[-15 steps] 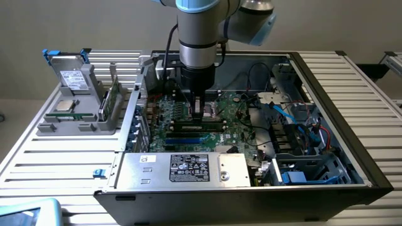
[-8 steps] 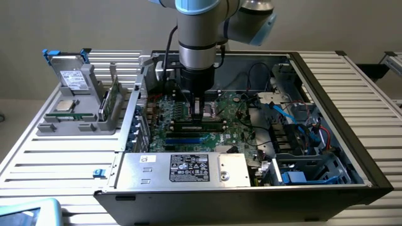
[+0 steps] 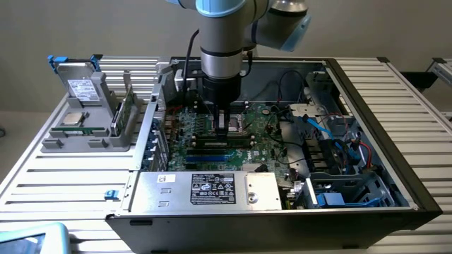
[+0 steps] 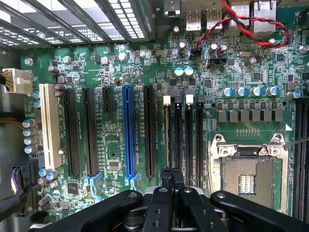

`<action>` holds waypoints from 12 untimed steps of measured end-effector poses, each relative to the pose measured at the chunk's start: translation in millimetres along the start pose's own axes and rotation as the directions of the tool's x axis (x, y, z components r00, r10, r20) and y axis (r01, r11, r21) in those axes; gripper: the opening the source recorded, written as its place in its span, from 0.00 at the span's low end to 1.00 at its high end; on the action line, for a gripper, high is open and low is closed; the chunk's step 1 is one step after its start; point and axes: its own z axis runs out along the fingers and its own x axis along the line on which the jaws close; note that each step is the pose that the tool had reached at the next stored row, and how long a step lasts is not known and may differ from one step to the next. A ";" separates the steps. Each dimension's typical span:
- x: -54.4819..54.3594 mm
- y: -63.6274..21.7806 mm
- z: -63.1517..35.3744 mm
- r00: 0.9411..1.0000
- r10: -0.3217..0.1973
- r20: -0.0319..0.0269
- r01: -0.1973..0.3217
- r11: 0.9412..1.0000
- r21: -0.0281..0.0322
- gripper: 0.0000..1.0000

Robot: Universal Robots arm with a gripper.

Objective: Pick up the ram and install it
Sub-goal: 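Press down the ram until it locks into place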

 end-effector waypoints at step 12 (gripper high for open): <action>1.3 -4.1 -21.0 1.000 0.000 0.000 0.000 1.000 0.002 0.11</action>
